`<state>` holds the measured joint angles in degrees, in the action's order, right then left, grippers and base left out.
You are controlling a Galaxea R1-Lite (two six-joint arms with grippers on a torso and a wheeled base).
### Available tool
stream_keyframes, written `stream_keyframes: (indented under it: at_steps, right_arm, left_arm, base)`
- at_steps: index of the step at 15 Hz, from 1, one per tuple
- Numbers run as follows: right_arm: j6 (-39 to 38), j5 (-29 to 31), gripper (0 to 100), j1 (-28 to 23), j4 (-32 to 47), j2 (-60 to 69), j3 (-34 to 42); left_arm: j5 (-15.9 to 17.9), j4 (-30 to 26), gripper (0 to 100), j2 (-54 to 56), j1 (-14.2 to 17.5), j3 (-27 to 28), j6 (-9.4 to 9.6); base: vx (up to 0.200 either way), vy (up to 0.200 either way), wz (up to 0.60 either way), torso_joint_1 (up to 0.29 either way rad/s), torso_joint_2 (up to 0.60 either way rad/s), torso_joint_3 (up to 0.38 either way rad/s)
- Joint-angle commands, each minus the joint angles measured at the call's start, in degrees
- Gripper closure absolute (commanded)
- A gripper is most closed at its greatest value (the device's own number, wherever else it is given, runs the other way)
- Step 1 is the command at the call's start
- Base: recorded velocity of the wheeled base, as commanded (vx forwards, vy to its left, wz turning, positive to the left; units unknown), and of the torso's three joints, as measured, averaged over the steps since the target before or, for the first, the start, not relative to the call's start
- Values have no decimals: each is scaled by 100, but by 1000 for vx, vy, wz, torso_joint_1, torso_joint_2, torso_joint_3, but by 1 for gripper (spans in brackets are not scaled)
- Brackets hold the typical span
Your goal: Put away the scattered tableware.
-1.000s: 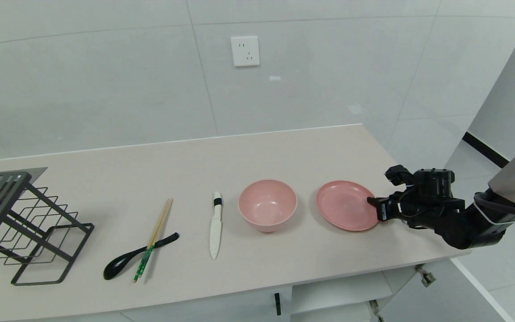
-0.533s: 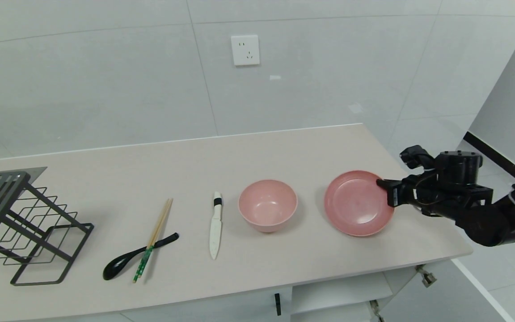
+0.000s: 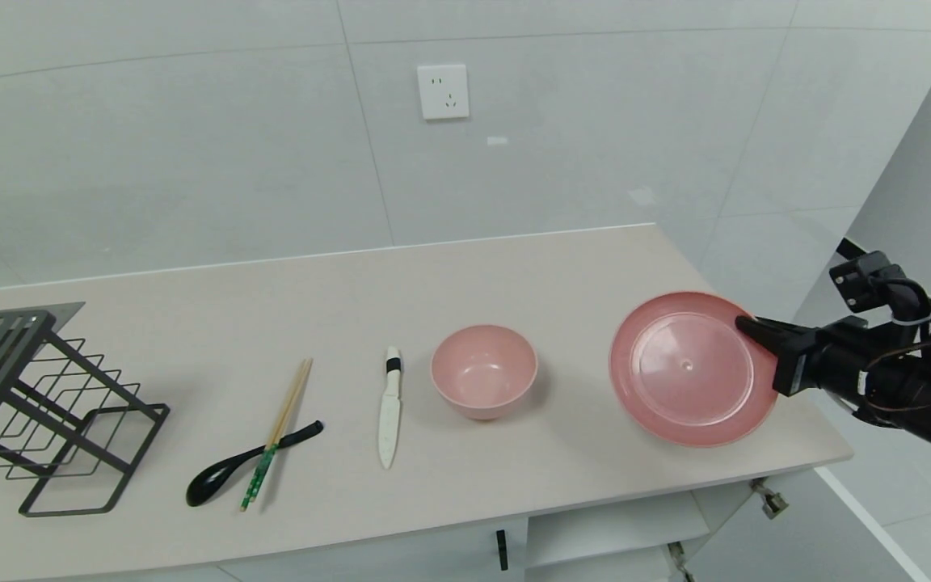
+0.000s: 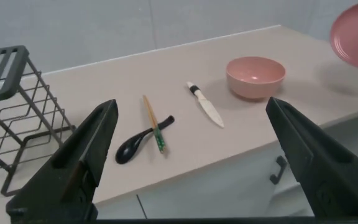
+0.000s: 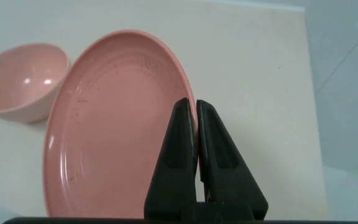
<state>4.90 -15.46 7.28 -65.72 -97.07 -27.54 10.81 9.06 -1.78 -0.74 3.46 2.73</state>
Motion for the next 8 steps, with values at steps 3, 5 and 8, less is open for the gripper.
stream_keyframes:
  at_steps: [3, 5, 8]
  right_arm:
    - [-51, -19, 100, -51, -758, -110, 530]
    - [-51, -36, 100, -253, -828, -215, 513]
    - [-51, -45, 100, -490, -934, -128, 741]
  left_arm:
    - [483, -361, 0, -1580, -339, 981, -1]
    - [896, -334, 0, -2538, -541, 1113, -18]
    - [1204, 79, 0, -3812, -629, 1332, -18]
  base:
    - [0, 0, 0, 0, 0, 0]
    - [0, 0, 0, 0, 0, 0]
    - [0, 0, 0, 0, 0, 0]
